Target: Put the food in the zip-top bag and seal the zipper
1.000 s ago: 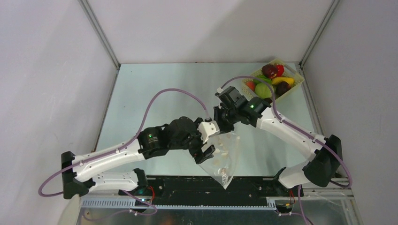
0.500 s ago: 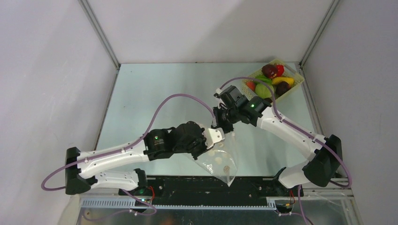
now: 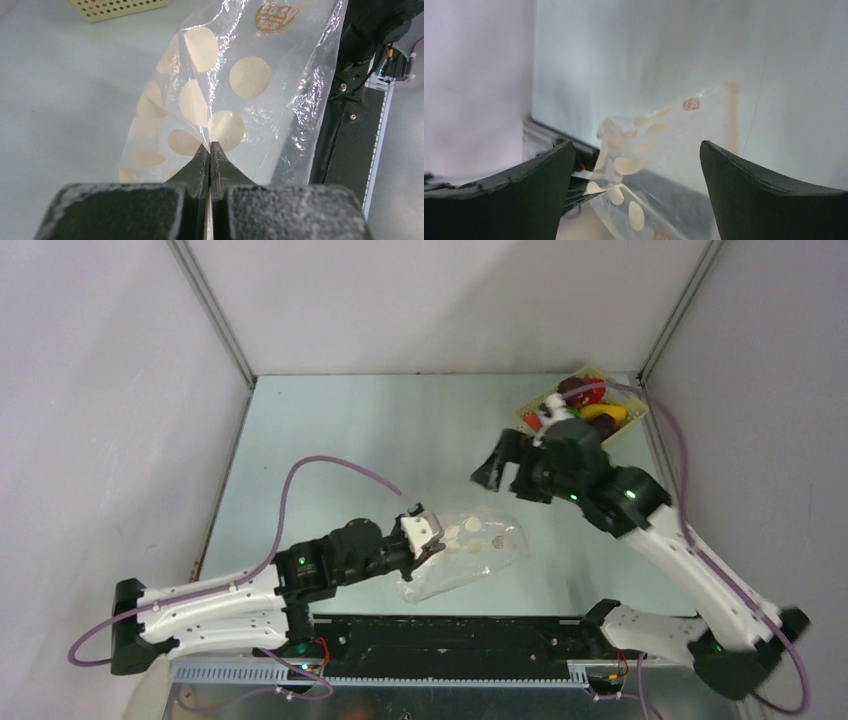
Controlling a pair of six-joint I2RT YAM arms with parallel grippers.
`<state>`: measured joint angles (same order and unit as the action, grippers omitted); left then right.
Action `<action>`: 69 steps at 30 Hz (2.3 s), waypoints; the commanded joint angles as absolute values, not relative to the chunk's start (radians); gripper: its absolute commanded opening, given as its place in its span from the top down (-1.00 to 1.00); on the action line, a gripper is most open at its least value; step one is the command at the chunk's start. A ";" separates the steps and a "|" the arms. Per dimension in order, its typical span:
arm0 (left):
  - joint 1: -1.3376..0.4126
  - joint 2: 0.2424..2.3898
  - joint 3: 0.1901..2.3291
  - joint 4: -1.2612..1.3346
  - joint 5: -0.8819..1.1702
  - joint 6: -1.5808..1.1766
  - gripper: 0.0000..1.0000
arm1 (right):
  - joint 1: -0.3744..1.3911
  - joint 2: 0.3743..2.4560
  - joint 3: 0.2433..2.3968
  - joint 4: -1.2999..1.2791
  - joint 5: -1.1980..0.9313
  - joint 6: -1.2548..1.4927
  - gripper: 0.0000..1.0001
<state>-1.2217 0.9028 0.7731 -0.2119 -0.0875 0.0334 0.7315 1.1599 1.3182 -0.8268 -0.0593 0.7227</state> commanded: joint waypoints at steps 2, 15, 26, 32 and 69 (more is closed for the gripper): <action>-1.226 0.738 0.551 0.149 -0.099 0.008 1.00 | 0.678 0.864 1.183 -0.656 0.246 0.842 -0.99; -1.226 0.531 0.434 0.217 -0.169 0.076 1.00 | 0.408 0.752 0.966 -0.848 -0.120 0.845 -0.95; -1.226 0.556 0.462 0.177 -0.146 0.085 1.00 | 0.336 0.767 0.802 -0.661 -0.384 0.877 -0.79; -1.226 0.549 0.458 0.181 -0.134 0.093 1.00 | 0.322 0.744 0.802 -0.654 -0.403 0.875 -0.79; -1.226 0.557 0.460 0.152 -0.083 0.064 -0.06 | 0.461 0.797 0.777 -0.515 -0.547 0.781 1.00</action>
<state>-1.2221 0.5774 0.4133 0.1551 -0.0906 0.0853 0.4549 0.8463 0.7681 -0.5686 -0.5869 0.8310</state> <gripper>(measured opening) 0.136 0.010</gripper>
